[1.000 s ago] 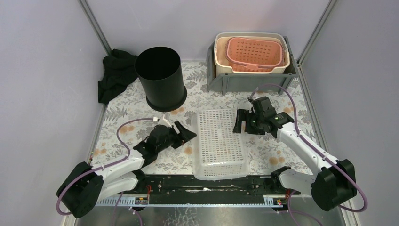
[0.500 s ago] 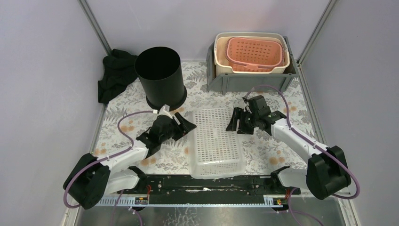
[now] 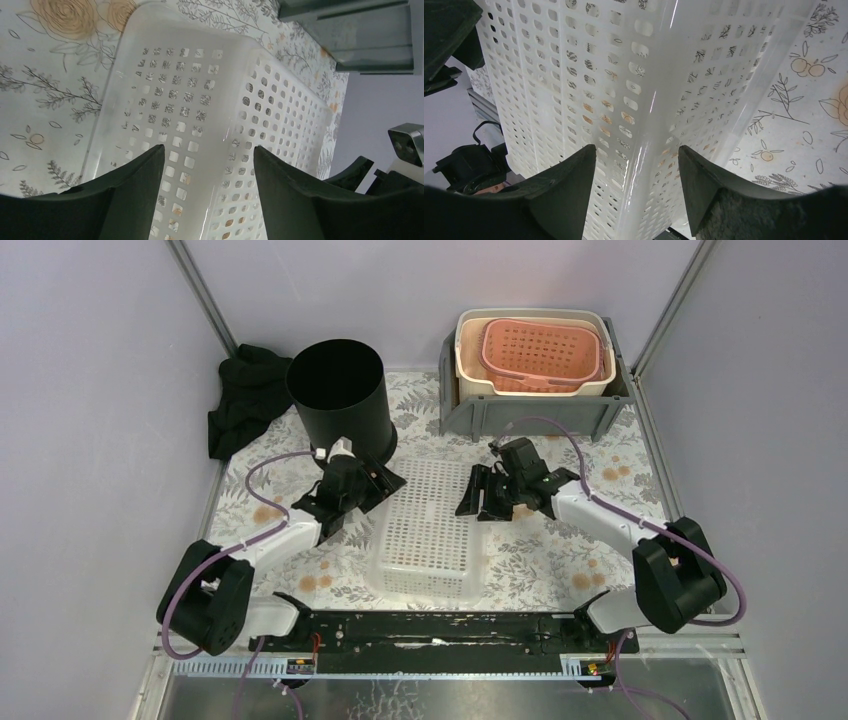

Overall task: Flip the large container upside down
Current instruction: Turn the container upside down at the center of the board, then pick up the container from the center of the board.

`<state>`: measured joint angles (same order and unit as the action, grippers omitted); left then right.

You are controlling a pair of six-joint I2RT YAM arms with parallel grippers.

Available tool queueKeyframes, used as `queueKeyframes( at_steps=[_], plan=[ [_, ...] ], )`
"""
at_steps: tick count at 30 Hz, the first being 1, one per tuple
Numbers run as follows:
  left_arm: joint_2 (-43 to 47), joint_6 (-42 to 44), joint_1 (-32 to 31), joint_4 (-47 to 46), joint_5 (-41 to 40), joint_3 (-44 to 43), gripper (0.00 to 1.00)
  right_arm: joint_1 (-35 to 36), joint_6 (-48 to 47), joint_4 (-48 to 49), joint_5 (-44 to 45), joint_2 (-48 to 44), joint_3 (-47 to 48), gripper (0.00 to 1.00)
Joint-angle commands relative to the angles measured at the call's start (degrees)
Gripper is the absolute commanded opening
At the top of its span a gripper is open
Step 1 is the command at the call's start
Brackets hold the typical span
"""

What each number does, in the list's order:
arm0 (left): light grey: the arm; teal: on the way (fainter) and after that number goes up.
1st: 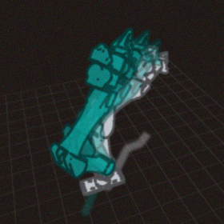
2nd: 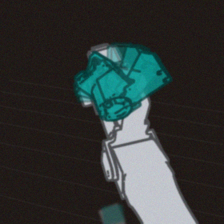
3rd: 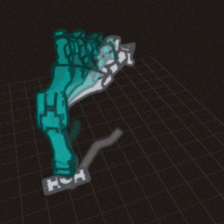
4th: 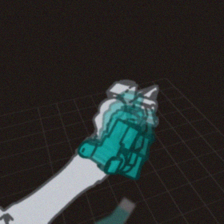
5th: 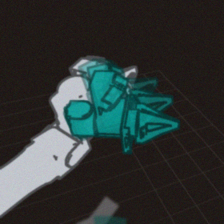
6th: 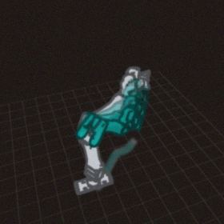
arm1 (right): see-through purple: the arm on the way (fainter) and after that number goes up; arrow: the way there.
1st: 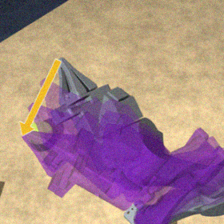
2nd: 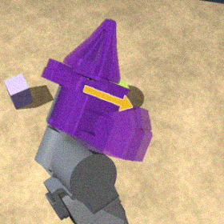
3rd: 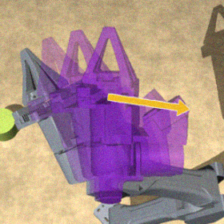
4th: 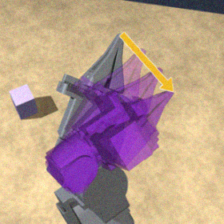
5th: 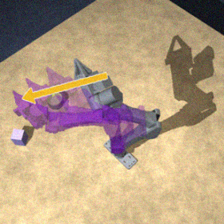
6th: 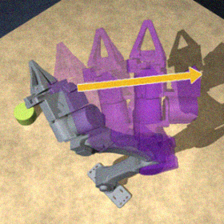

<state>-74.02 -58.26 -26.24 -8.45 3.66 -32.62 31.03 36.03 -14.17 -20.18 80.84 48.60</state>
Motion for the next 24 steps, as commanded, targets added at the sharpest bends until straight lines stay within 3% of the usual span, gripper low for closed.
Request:
queueKeyframes(
  at_steps=[1, 11, 17, 18, 19, 20, 21, 24],
  plan=[
    [-0.8, 1.5, 0.6, -0.36, 2.9, -3.49, 0.71, 1.88, 0.95, 4.38, -1.83, 3.14, 4.31, 0.67],
    [3.47, 3.74, 2.75, 9.0, 1.32, -7.51, 0.73, 2.02, -1.15, 3.44, -3.11, 9.06, 10.48, 0.69],
    [7.67, 5.22, 2.86, 26.97, -2.77, -19.29, 0.76, 2.02, -4.74, -0.98, 0.13, 7.6, 11.38, 0.87],
    [8.27, 5.6, 2.85, 29.36, -3.69, -21.54, 0.77, 2.06, -5.35, -1.75, 0.79, 6.78, 11.11, 0.97],
    [8.81, 5.96, 2.89, 32.0, -4.88, -23.75, 0.79, 2.03, -5.83, -2.48, 1.6, 6.0, 10.71, 1.0],
    [9.29, 6.37, 2.82, 34.33, -6.21, -25.97, 0.82, 2.02, -6.23, -3.19, 2.31, 5.0, 10.35, 0.99],
    [9.61, 6.98, 2.86, 36.18, -7.61, -27.99, 0.98, 2.06, -6.59, -4.04, 2.99, 3.58, 9.85, 1.0],
    [9.0, 8.99, 2.83, 41.06, -11.89, -34.22, 1.0, 2.02, -7.38, -5.7, 4.74, 0.35, 7.96, 1.0]
  ],
)
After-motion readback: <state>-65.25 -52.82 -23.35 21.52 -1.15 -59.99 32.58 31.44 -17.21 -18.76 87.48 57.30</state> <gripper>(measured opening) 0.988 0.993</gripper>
